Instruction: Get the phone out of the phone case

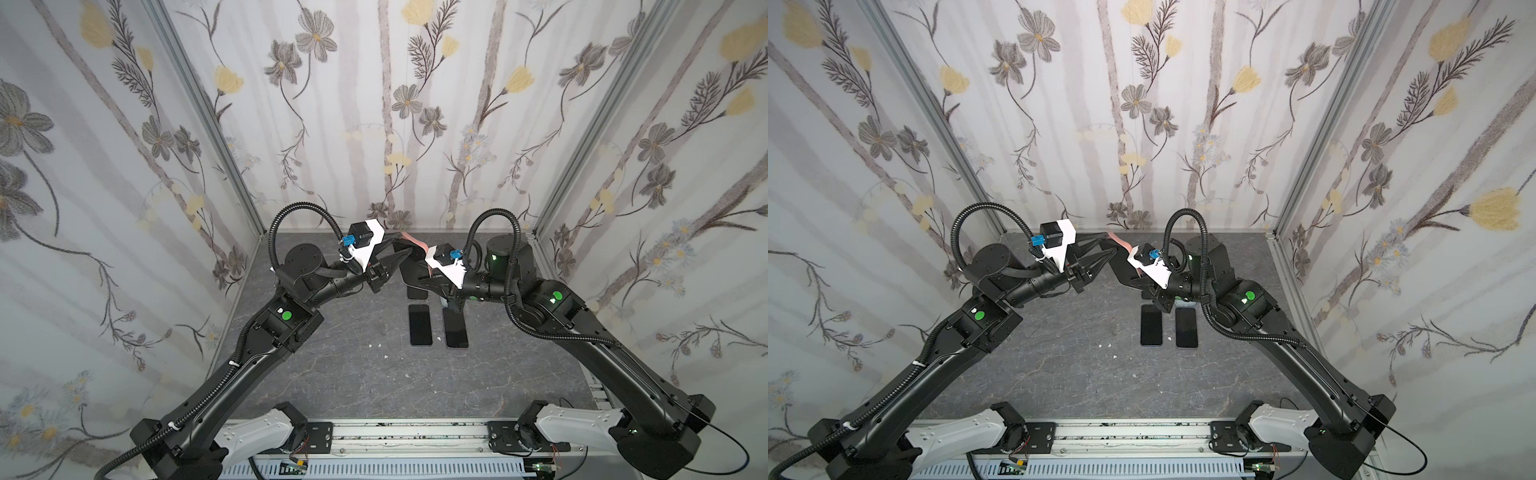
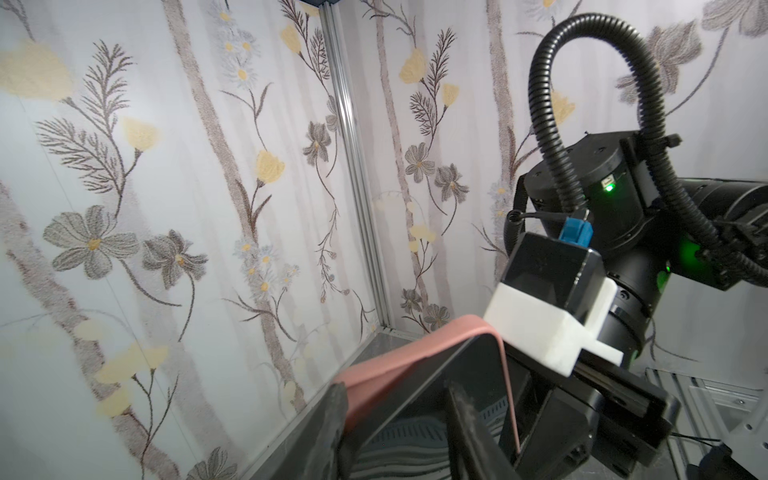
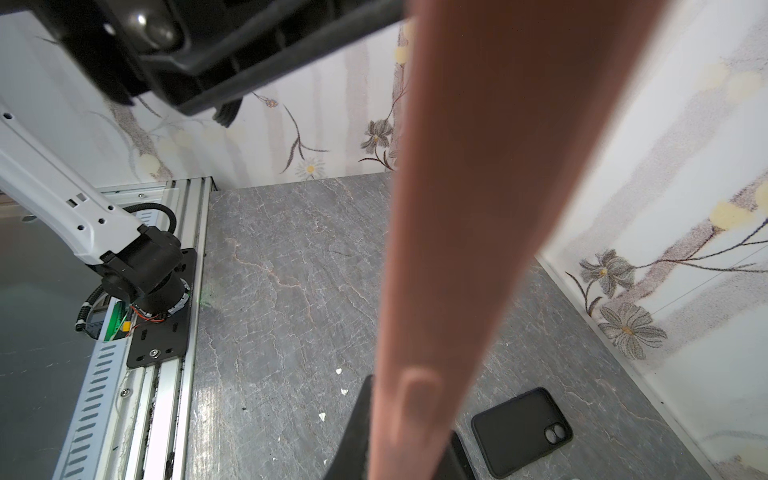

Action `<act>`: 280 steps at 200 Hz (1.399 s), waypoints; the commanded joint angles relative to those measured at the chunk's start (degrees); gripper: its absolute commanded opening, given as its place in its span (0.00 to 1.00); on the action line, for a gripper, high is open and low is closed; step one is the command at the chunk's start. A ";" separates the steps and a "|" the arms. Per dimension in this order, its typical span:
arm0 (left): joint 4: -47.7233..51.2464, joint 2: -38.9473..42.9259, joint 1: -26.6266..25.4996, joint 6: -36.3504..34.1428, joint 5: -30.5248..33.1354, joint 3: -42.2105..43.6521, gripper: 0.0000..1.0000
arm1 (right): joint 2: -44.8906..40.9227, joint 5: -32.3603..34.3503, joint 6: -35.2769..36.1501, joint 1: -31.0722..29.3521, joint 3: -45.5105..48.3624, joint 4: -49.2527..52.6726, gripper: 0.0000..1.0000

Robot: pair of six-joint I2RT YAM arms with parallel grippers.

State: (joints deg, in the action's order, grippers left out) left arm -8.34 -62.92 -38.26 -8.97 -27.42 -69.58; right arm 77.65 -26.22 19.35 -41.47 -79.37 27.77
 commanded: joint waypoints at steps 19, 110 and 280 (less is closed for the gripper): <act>-0.76 -0.45 1.93 4.04 -17.53 0.11 0.38 | -1.62 -16.82 2.98 1.05 1.04 -9.10 0.00; -11.44 -1.81 5.07 16.03 -31.48 0.57 0.39 | -5.92 -25.08 -5.58 4.27 4.43 -23.17 0.00; -13.37 -4.08 4.36 17.60 -31.37 2.31 0.11 | -1.81 -25.28 -10.85 4.58 0.84 -24.71 0.00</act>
State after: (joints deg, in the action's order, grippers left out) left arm -27.24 -67.00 -33.74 9.19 -55.90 -68.03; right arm 76.05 -49.58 9.21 -36.69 -78.39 12.34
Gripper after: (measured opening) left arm 0.164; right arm 0.117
